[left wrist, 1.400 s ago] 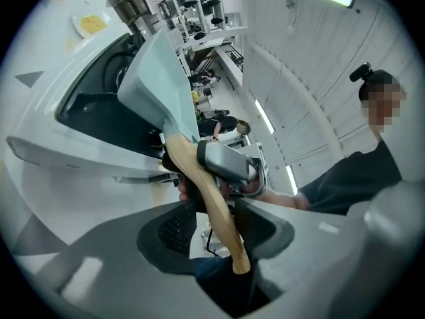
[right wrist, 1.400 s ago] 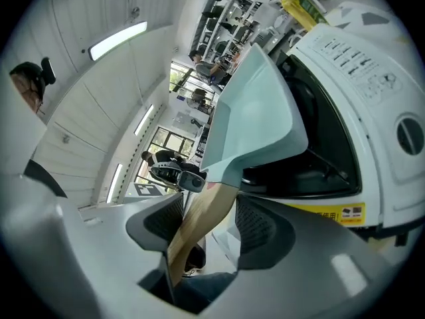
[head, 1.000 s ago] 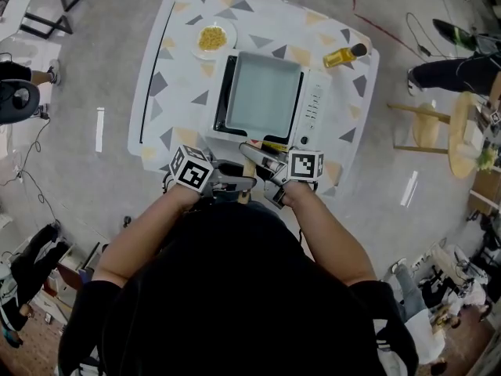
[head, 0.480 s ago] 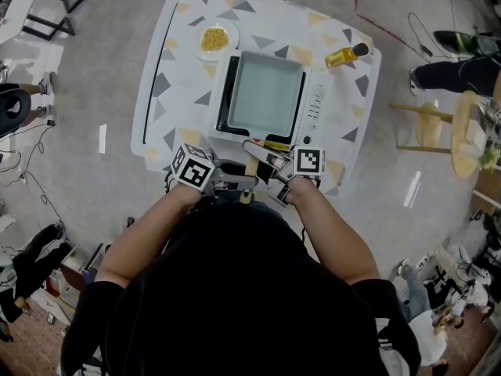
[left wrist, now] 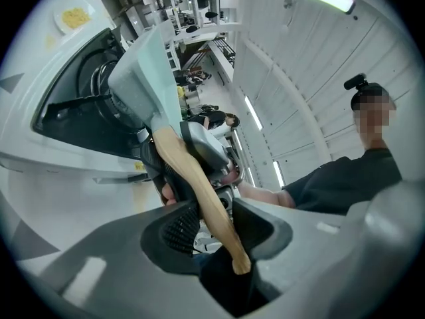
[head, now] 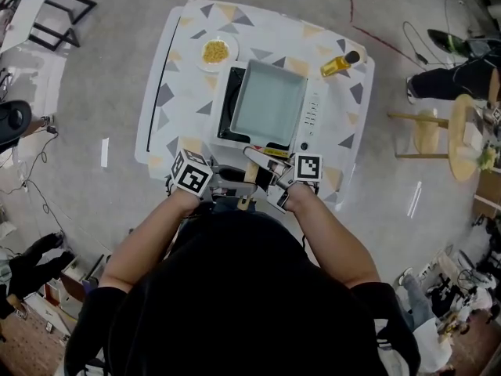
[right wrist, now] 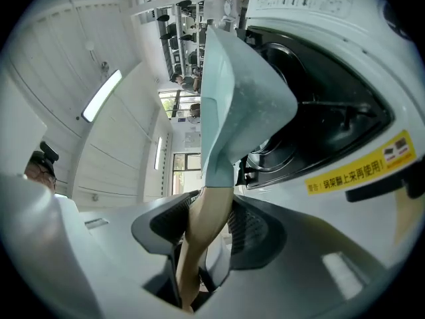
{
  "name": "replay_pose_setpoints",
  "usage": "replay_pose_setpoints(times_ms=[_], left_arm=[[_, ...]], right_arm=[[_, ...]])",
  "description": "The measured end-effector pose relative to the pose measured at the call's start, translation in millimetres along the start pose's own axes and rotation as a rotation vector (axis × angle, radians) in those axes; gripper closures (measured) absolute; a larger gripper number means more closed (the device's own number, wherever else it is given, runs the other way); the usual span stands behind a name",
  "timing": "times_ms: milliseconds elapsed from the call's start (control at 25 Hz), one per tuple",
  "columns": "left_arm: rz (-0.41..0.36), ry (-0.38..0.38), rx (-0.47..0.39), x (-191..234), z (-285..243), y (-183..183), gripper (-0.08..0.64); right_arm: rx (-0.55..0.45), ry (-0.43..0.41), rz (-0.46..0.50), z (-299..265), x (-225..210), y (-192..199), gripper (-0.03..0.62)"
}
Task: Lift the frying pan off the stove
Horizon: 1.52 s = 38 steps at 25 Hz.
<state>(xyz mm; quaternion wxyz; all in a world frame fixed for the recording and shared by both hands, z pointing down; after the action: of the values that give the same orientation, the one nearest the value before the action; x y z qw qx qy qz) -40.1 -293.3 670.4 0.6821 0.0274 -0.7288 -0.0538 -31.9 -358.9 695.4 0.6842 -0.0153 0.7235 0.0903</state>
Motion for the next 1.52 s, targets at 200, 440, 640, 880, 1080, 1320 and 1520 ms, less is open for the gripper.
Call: replay_pose_setpoints(times_ms=[200, 440, 640, 880, 1080, 1320, 1520], left_arm=[[-0.029, 0.001, 0.015, -11.2, -1.3, 5.4, 0.400], [-0.105, 0.006, 0.024, -30.2, -10.0, -5.6, 0.400], [-0.152, 0.019, 0.005, -50.4, -14.2, -3.8, 0.402], [-0.204, 0.033, 0.001, -73.8, -20.5, 1.8, 0.403], [-0.238, 0.035, -0.007, -89.3, -25.2, 9.4, 0.402], [-0.276, 0.033, -0.021, -107.8, -26.1, 18.0, 0.402], [-0.321, 0.043, -0.028, -125.7, -29.3, 27.7, 0.400]], right_arm=[[-0.016, -0.007, 0.016, 4.8, 12.4, 4.6, 0.390], [-0.042, -0.005, 0.093, 14.2, 35.3, -10.2, 0.390], [-0.046, 0.042, 0.186, 24.8, 55.7, -11.2, 0.387], [-0.047, 0.042, 0.241, 34.0, 79.8, -7.6, 0.387], [-0.060, 0.033, 0.266, 43.1, 95.5, -2.0, 0.387], [-0.074, 0.002, 0.308, 47.0, 120.5, 5.1, 0.387], [-0.084, -0.003, 0.342, 55.1, 136.6, 12.8, 0.387]])
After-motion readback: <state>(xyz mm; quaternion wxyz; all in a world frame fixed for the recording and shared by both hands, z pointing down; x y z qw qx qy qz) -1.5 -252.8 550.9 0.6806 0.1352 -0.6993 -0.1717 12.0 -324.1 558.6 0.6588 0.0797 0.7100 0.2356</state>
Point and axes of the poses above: the fingertips, and each gripper's own axes: z backward along the fingers, x to its left, y out of its underside, the point moved 3 cm from there along z, backward along the fingers, and after that the axes turned 10 degrees about z, right-handed, at the moved point
